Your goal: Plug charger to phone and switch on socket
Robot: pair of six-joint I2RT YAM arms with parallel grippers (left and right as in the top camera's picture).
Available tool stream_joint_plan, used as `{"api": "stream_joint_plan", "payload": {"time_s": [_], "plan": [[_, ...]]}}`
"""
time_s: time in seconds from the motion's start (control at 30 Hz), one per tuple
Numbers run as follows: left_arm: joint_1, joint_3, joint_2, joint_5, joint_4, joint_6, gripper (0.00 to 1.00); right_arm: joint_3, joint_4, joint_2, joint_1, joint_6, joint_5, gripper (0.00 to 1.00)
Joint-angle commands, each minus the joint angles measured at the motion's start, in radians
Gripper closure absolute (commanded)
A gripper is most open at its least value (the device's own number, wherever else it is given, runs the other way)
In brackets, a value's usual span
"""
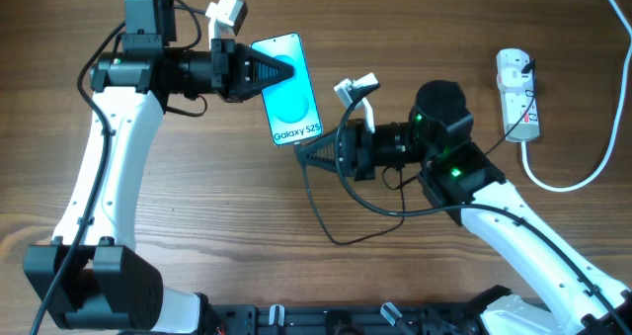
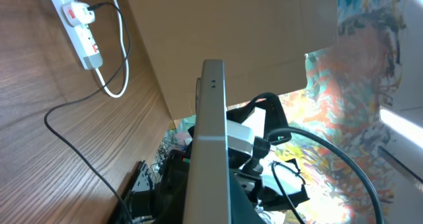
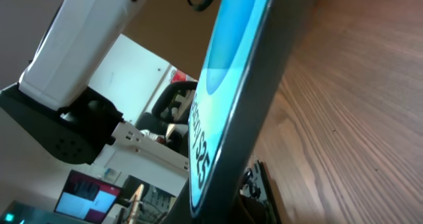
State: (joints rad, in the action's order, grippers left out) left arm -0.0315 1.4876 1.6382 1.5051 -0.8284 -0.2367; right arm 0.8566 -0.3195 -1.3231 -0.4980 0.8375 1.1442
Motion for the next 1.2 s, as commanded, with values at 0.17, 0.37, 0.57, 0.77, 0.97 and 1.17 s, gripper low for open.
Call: {"api": "stream_joint_plan", "payload": {"time_s": [0.17,0.37,0.57,0.77,0.97,1.17], "plan": [[0.007,0.004,-0.015,0.02,0.007,0.024,0.96,-0.001,-0.01,-0.006,0.002,0.008,0.043,0.96],[0.008,0.004,-0.015,0.02,0.022,0.024,0.96,-0.001,-0.009,-0.006,0.002,0.007,0.081,0.96],[0.008,0.004,-0.015,0.02,0.023,0.024,0.96,-0.001,-0.008,-0.006,0.002,0.007,0.084,0.96],[0.008,0.004,-0.015,0.021,0.022,0.021,0.96,-0.001,-0.009,-0.006,0.023,0.009,0.068,0.96],[0.007,0.004,-0.015,0.021,0.021,0.02,0.96,-0.001,-0.009,-0.006,0.028,0.011,0.056,0.96],[0.007,0.004,-0.015,0.021,0.021,0.021,0.96,-0.001,-0.01,-0.006,0.028,0.029,0.027,0.96]]}}
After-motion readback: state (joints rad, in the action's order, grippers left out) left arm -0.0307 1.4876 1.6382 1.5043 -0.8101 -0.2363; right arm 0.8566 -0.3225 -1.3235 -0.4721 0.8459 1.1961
